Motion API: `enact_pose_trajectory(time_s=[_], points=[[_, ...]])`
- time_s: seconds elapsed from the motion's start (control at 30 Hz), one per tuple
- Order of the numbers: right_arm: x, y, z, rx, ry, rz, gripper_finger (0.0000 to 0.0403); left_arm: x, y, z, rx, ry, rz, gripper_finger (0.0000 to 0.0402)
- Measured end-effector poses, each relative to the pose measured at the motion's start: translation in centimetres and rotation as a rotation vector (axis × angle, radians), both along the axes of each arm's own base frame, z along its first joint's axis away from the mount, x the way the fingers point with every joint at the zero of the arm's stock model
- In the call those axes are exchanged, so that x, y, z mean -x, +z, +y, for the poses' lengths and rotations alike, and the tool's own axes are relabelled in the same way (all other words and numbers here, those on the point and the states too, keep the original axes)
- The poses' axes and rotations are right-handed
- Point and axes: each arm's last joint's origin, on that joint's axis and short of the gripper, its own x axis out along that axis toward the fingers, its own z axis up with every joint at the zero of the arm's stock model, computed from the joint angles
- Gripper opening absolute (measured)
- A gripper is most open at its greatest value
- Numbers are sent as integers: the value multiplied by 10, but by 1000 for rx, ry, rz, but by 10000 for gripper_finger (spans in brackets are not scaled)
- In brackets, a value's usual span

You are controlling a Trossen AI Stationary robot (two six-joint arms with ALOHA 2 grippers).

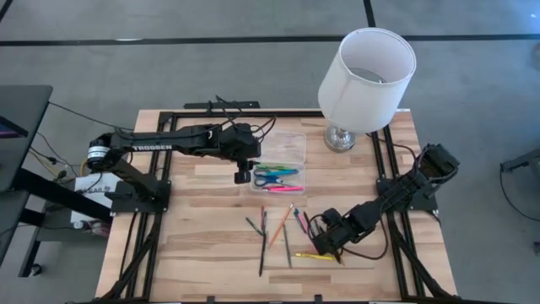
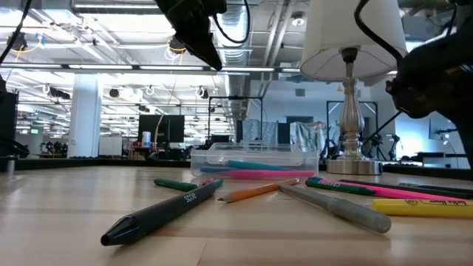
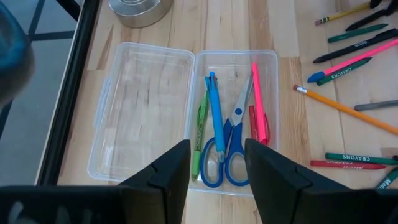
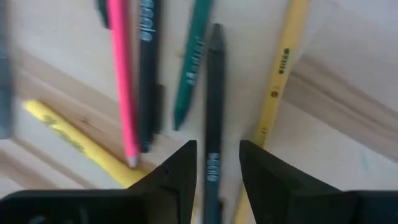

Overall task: Pick & place school supplies into a supply box
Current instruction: Put the black ballpen into the transparent supply box

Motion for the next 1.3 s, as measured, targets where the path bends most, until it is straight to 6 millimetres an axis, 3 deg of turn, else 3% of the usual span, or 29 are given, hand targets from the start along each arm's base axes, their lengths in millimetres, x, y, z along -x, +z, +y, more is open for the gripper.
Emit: enact_pose_trajectory(time_s=[0.37, 0.77, 1.1, 1.3], points=[[6, -3, -4, 46, 51, 76, 66, 0, 0, 0, 12, 14, -1, 148], [5, -15, -4, 29, 56, 174, 48, 0, 0, 0, 30, 34, -4, 148], [-7, -10, -13, 45, 160, 154, 7, 0, 0, -1, 60, 66, -12, 148], [-15, -6, -17, 35, 186, 143, 13, 0, 0, -1, 63, 68, -13, 148]])
